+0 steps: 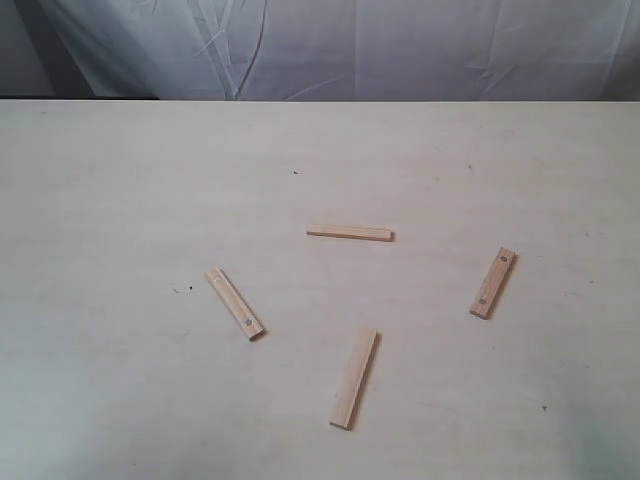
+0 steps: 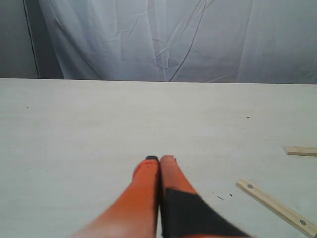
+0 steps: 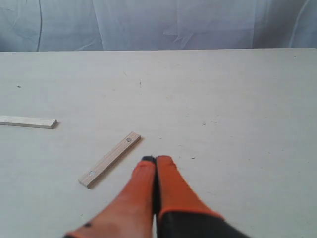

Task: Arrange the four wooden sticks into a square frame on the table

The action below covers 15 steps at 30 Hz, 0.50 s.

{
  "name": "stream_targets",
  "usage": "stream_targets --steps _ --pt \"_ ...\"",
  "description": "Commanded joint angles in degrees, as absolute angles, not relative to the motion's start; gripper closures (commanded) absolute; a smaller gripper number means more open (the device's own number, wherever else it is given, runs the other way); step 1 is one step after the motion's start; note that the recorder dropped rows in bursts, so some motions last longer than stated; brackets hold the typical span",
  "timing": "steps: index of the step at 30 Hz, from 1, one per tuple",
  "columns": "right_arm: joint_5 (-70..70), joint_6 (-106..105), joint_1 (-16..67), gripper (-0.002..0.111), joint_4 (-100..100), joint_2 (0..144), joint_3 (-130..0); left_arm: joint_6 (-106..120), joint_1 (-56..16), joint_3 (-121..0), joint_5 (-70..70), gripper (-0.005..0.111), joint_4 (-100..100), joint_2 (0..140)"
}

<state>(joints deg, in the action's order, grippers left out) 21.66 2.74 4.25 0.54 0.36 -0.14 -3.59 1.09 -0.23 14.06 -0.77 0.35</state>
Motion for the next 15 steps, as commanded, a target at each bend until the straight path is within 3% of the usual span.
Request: stream_targets --steps 1,9,15 --pt "20.8 2.6 4.0 0.109 0.6 0.0 0.0 -3.9 1.1 0.0 13.5 0.107 -1.3 0.0" --pt "20.2 2.6 4.0 0.109 0.6 0.0 0.0 -3.8 1.1 0.0 9.5 0.107 1.3 0.0" --pt "17.2 2.6 4.0 0.109 0.6 0.0 0.0 -3.8 1.1 0.0 -14.4 0.107 1.1 0.0"
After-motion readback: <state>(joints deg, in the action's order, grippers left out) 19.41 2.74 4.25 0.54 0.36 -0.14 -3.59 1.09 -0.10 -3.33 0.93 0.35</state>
